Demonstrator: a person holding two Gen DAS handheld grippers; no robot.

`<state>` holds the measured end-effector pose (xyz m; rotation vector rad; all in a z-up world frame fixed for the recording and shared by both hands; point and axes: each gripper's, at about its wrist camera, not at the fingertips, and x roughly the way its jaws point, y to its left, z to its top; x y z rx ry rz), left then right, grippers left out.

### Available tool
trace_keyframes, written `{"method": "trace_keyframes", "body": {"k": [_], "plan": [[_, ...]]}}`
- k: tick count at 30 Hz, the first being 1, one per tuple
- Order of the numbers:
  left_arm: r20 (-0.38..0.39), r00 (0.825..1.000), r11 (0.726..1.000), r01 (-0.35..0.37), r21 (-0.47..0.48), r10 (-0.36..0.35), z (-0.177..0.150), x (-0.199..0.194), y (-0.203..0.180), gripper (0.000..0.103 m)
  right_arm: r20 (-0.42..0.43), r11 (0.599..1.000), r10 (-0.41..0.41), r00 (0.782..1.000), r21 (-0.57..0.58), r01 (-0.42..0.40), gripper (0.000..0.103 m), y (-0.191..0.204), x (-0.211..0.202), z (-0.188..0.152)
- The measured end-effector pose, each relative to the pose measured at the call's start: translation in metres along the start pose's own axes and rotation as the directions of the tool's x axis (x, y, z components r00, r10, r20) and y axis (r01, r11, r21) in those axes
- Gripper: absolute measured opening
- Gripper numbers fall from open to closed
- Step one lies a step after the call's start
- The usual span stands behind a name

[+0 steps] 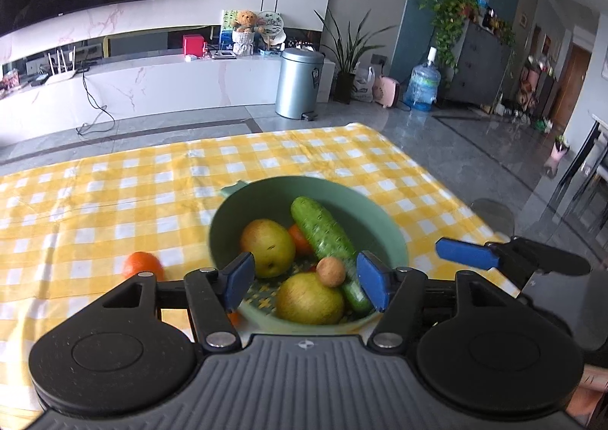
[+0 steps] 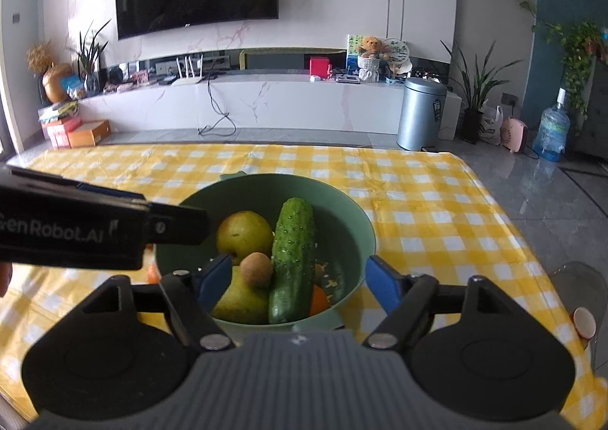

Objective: Organize fruits
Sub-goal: 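Open the left tool to drop its longan while the right tool releases its longan, then lift both tools away from the colander toward the remaining longans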

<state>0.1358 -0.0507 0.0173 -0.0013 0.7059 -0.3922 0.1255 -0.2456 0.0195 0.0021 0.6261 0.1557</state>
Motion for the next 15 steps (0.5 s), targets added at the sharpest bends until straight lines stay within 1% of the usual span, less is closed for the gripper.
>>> {"method": "trace_keyframes", "body": {"k": [4,9,11,15], "plan": [[-0.007,0.999,0.999,-0.039,0.037,0.04,-0.007,-0.014,0.008,0.073,0.004,0.998,0.019,1.0,0.055,-0.019,0.077,0.009,-0.007,-0.01],[-0.034,0.998,0.997,-0.041,0.058,0.043,-0.018,-0.026,0.023,0.073,0.004,0.994,0.046,0.999,0.1,-0.046,0.077,0.021,-0.014,-0.022],[-0.039,0.998,0.998,-0.045,0.052,0.047,-0.024,-0.03,0.031,0.073,0.014,0.993,0.058,0.998,0.098,-0.059,0.077,0.028,-0.018,-0.027],[-0.054,0.998,1.0,-0.029,0.008,0.03,-0.035,-0.034,0.05,0.073,0.026,0.996,0.077,0.997,0.052,-0.078,0.077,0.045,-0.021,-0.036]]}}
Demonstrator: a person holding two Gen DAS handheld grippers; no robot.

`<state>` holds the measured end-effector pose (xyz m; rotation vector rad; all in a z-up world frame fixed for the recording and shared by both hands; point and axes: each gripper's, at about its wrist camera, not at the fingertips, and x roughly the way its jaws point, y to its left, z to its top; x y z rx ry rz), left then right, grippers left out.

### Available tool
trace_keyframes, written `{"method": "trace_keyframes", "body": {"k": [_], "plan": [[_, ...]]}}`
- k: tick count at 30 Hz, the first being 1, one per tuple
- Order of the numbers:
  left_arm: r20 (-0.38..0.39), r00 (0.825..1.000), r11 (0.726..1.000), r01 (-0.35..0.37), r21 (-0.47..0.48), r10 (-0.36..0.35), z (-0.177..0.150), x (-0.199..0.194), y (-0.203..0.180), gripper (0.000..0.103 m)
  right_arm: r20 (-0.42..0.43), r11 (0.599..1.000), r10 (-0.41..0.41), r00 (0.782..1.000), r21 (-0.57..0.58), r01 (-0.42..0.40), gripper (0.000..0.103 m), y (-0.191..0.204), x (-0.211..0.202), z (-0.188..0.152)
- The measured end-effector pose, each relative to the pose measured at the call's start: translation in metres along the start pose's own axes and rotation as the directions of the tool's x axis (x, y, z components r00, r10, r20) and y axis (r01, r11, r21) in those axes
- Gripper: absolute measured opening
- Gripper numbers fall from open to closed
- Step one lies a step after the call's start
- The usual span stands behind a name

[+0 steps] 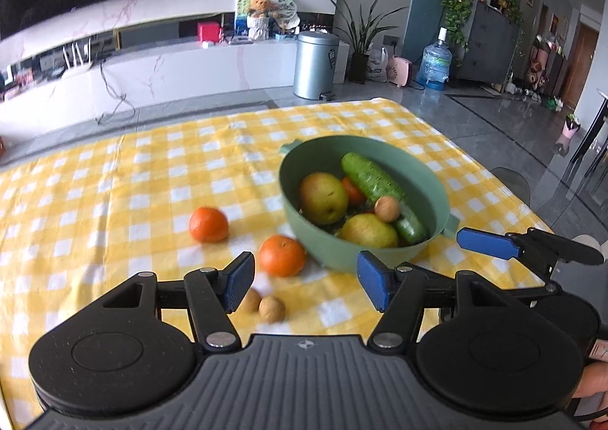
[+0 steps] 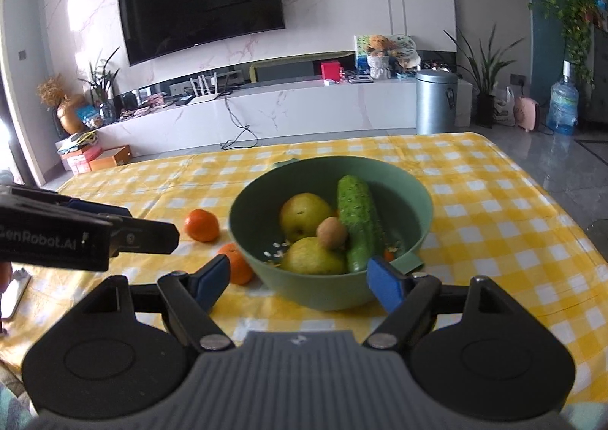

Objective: Organize fruits
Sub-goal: 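Lift both tools away from the colander toward the remaining longans, then grasp a brown longan with the left tool while the right tool grasps another longan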

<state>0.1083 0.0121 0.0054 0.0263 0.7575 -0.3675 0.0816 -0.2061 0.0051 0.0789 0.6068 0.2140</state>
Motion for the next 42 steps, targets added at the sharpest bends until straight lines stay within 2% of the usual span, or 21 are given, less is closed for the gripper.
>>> {"method": "trace_keyframes", "body": {"k": [8,10,13,16,20,22,29,31,35,42], "plan": [[0.009,1.0,0.998,0.01,-0.059,-0.01,-0.017,0.002,0.026,0.072,-0.037,0.997,0.018,0.999,-0.076,-0.02,0.075,0.026,0.009,-0.017],[0.007,1.0,0.998,0.02,-0.066,-0.019,-0.02,0.004,0.03,0.072,-0.044,0.994,0.01,0.999,-0.107,-0.015,0.069,0.032,0.011,-0.019],[0.006,1.0,0.997,0.024,-0.073,-0.024,-0.026,0.01,0.035,0.072,-0.06,0.992,0.006,0.998,-0.125,-0.013,0.066,0.036,0.017,-0.02],[-0.009,0.999,0.996,0.046,-0.08,-0.047,-0.033,0.018,0.038,0.068,-0.086,0.991,0.004,0.996,-0.131,-0.015,0.057,0.038,0.025,-0.021],[-0.037,0.998,0.995,0.052,-0.085,-0.056,-0.041,0.032,0.04,0.064,-0.11,0.996,-0.008,0.994,-0.092,-0.002,0.055,0.032,0.034,-0.021],[-0.052,0.997,0.994,0.048,-0.101,-0.053,-0.043,0.038,0.043,0.063,-0.133,0.998,-0.01,0.991,-0.06,0.002,0.048,0.028,0.039,-0.021],[-0.072,0.995,0.98,0.057,-0.188,-0.071,-0.046,0.056,0.051,0.059,-0.17,0.999,-0.003,0.985,-0.038,-0.004,0.044,0.026,0.053,-0.022],[-0.076,0.995,0.978,0.047,-0.201,-0.064,-0.047,0.061,0.053,0.059,-0.177,0.999,0.003,0.984,-0.047,-0.011,0.044,0.029,0.057,-0.022],[-0.102,0.992,0.971,0.053,-0.231,-0.079,-0.048,0.069,0.054,0.051,-0.19,0.998,0.014,0.982,-0.056,-0.025,0.044,0.033,0.063,-0.022],[-0.121,0.99,0.965,0.041,-0.259,-0.074,-0.05,0.08,0.051,0.047,-0.215,0.999,0.017,0.976,-0.047,-0.028,0.044,0.032,0.069,-0.024]]}}
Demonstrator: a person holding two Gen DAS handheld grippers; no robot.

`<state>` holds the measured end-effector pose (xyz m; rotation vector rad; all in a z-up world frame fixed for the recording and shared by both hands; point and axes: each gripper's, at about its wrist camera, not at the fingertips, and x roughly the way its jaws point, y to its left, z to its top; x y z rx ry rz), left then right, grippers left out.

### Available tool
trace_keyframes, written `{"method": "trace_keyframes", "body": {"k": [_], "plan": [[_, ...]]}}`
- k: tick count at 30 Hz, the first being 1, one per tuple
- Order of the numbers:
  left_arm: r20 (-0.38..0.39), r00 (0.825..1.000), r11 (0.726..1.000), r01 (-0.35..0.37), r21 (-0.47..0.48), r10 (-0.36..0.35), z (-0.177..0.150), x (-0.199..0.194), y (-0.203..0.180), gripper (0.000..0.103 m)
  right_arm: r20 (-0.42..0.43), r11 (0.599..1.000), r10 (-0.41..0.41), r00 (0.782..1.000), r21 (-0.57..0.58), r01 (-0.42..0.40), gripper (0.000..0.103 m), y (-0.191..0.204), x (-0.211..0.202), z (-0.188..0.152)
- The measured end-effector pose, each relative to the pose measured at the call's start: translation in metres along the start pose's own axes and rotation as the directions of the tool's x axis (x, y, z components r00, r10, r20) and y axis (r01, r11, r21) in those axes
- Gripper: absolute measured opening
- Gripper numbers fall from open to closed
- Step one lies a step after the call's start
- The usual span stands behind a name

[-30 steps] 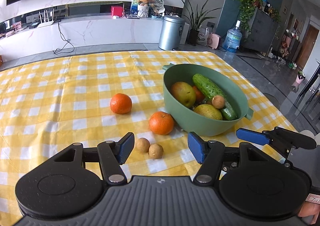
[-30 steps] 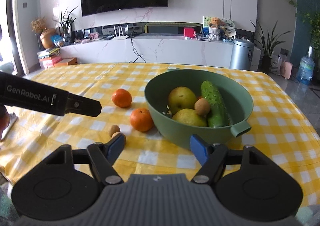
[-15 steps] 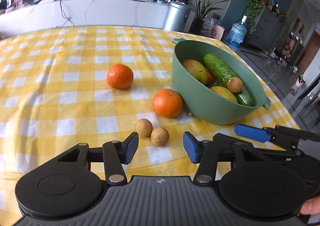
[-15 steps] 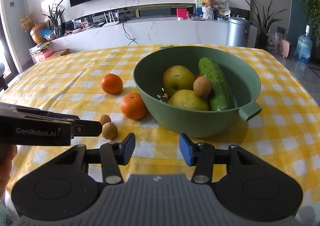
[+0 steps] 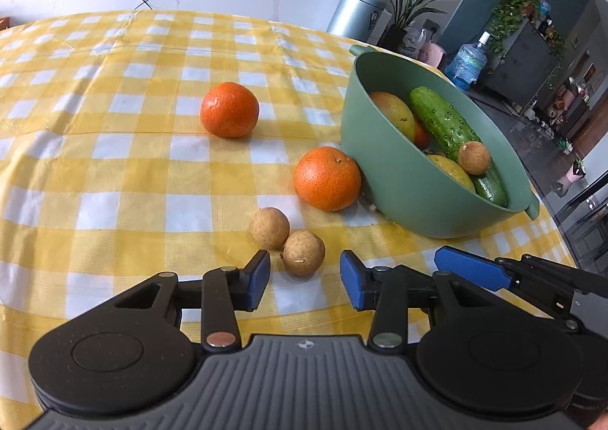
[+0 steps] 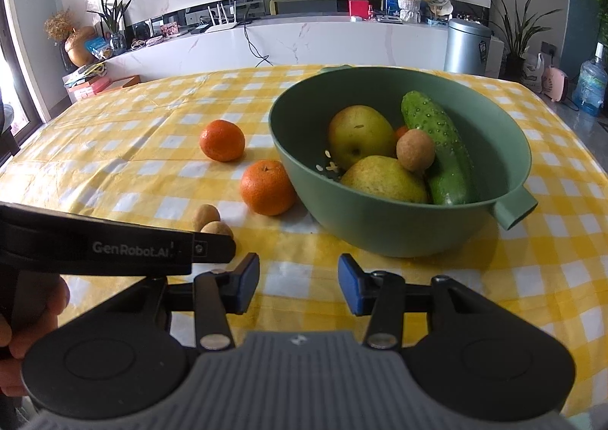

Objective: Organize fruits
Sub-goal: 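Grasp a brown longan with the left tool while the right tool grasps another longan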

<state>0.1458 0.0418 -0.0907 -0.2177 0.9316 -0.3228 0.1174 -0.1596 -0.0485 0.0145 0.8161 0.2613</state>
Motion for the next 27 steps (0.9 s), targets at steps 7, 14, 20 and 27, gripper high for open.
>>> {"method": "trace_keyframes", "body": {"k": [7,14,20,27], "plan": [[0.001,1.0,1.0,-0.002,-0.017,0.002,0.0,-0.001,0.002,0.027,-0.01,1.0,-0.001,1.0,-0.004,0.001,0.044,0.003,0.003,0.0],[0.029,0.999,0.999,-0.018,-0.046,0.02,0.003,-0.015,0.006,0.027,0.0,1.0,0.007,1.0,-0.013,-0.007,0.044,0.005,0.003,0.001],[0.057,0.995,0.993,-0.07,-0.095,0.076,0.005,-0.028,0.018,0.027,0.022,0.998,0.058,0.998,-0.014,-0.057,0.044,0.013,0.005,0.004],[0.062,0.988,0.975,-0.128,-0.182,0.142,0.009,-0.034,0.042,0.027,0.048,0.992,0.107,0.993,-0.066,-0.104,0.044,0.032,0.014,0.008]]}}
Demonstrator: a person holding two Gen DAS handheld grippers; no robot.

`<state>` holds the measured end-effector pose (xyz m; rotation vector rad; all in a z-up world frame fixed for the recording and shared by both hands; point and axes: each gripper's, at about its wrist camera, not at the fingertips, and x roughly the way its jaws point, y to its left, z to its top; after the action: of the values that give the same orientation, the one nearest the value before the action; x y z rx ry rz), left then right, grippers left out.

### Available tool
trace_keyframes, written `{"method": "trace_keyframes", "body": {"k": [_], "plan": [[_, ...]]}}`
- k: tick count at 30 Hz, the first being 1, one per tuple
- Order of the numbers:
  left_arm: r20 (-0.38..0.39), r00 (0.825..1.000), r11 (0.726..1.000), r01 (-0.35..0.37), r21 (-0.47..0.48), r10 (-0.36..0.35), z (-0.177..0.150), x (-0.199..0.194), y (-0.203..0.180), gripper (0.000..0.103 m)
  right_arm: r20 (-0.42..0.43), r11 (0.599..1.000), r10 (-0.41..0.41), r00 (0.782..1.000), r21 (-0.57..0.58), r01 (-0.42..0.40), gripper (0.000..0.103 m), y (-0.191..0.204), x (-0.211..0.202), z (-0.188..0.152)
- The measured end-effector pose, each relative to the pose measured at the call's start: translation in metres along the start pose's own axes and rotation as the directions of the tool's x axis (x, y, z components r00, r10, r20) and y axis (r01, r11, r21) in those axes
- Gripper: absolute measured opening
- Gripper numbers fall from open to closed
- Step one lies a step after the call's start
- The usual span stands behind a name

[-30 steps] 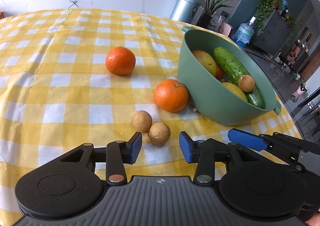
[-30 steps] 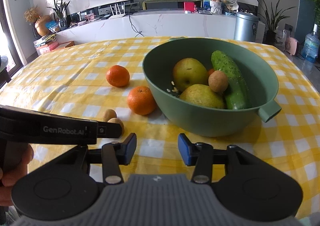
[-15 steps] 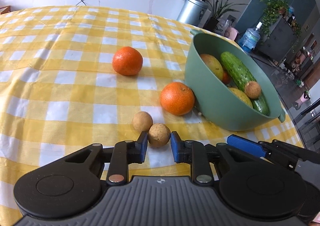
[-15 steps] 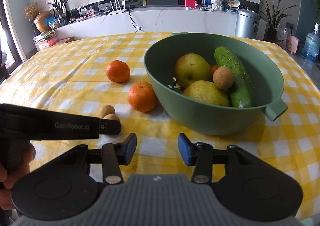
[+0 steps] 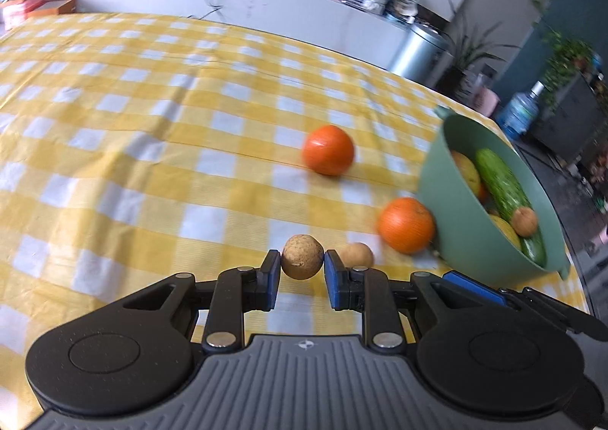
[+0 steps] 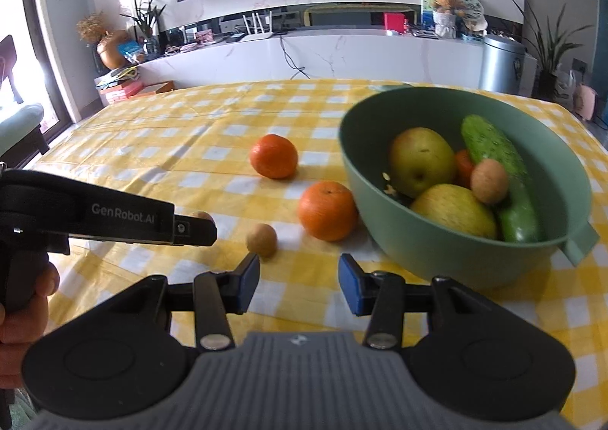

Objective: Organize fruits
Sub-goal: 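Grasp a brown longan with the left tool while the right tool grasps another longan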

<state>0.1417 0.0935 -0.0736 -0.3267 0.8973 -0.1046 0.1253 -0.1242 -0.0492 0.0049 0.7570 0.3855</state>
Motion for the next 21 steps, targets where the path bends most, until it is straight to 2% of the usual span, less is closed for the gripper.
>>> {"method": "trace_keyframes", "body": {"k": [9,13,21], "plan": [[0.011,1.0,0.998,-0.025,-0.051,0.026,0.003,0.003,0.012,0.027,0.011,0.995,0.036,0.999,-0.097,-0.035,0.043,0.02,0.022,0.003],[0.012,1.0,0.999,-0.021,-0.045,0.021,0.003,0.004,0.011,0.027,-0.006,0.994,0.035,0.999,-0.108,-0.036,0.034,0.023,0.033,0.003],[-0.003,1.0,0.999,-0.025,-0.03,0.025,0.002,0.009,0.009,0.027,-0.026,0.994,0.046,0.999,-0.099,-0.048,0.025,0.019,0.043,0.005]]}}
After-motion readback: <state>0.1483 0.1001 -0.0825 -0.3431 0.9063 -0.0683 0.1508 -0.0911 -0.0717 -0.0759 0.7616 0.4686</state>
